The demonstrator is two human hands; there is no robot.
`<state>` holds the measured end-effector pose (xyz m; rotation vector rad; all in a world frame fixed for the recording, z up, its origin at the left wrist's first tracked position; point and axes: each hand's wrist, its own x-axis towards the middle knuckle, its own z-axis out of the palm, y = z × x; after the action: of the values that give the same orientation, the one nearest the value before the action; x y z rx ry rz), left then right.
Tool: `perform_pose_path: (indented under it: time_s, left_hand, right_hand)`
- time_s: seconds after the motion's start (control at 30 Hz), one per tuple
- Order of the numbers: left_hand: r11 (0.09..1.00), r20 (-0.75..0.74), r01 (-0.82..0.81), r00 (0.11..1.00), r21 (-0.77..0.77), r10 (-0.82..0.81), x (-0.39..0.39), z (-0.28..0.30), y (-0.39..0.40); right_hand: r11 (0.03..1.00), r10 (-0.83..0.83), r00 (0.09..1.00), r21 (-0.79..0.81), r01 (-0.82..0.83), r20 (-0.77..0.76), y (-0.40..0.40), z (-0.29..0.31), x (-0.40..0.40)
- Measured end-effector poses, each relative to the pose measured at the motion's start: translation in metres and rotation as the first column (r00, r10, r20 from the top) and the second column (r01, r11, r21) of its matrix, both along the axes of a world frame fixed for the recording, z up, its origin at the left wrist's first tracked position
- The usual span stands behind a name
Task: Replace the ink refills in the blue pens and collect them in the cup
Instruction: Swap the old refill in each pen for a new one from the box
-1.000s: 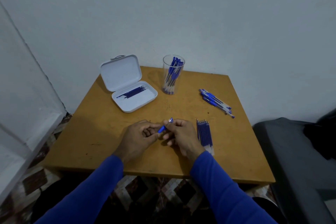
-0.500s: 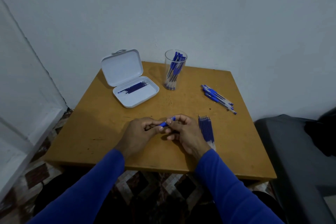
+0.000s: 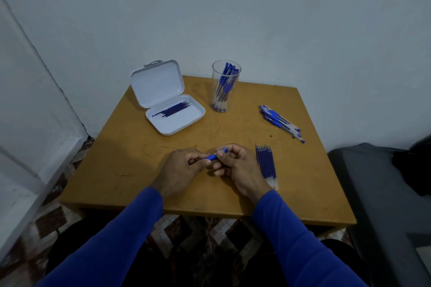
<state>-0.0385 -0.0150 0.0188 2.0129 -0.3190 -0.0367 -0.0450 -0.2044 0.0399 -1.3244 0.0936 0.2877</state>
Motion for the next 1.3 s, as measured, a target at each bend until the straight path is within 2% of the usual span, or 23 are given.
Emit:
perform_pose_path:
  time_s: [0.13, 0.27, 0.43, 0.77, 0.9, 1.0, 1.13, 1.3]
  left_hand:
    - [0.999, -0.044, 0.020, 0.999, -0.034, -0.022, 0.002, -0.001, 0.003]
    - [0.999, -0.027, 0.047, 0.999, -0.006, -0.048, 0.006, -0.002, 0.005]
    - [0.996, -0.019, 0.080, 0.997, -0.027, -0.080, 0.006, -0.002, 0.007]
    - [1.000, 0.016, 0.016, 1.000, -0.006, -0.016, 0.004, -0.004, 0.004]
    - [0.999, 0.025, -0.015, 1.000, -0.036, 0.016, 0.002, -0.003, 0.002]
    - [0.998, 0.036, -0.033, 0.999, -0.058, 0.035, 0.002, -0.003, 0.001]
    - [0.999, 0.063, -0.044, 0.997, -0.031, 0.046, 0.002, -0.004, 0.002]
    - [0.999, 0.083, -0.046, 0.995, -0.028, 0.049, 0.001, -0.005, 0.002]
  right_hand:
    - [0.999, 0.015, 1.000, -0.038, -0.014, 0.012, 0.001, 0.003, -0.001]
    - [0.998, 0.014, 1.000, -0.062, -0.013, 0.014, 0.001, 0.003, -0.002]
    - [1.000, -0.020, 0.999, 0.013, 0.020, 0.027, -0.001, 0.003, -0.002]
    - [0.998, -0.055, 0.997, 0.017, 0.054, 0.058, 0.001, -0.001, -0.001]
    - [0.985, -0.175, 0.984, 0.013, 0.175, 0.016, 0.000, 0.003, 0.000]
    - [0.962, -0.244, 0.970, -0.121, 0.244, 0.015, -0.004, 0.007, 0.004]
    - [0.840, -0.197, 0.970, -0.486, 0.241, 0.141, -0.002, 0.006, 0.007]
    - [0.707, -0.153, 0.967, -0.661, 0.252, 0.206, 0.008, -0.003, 0.016]
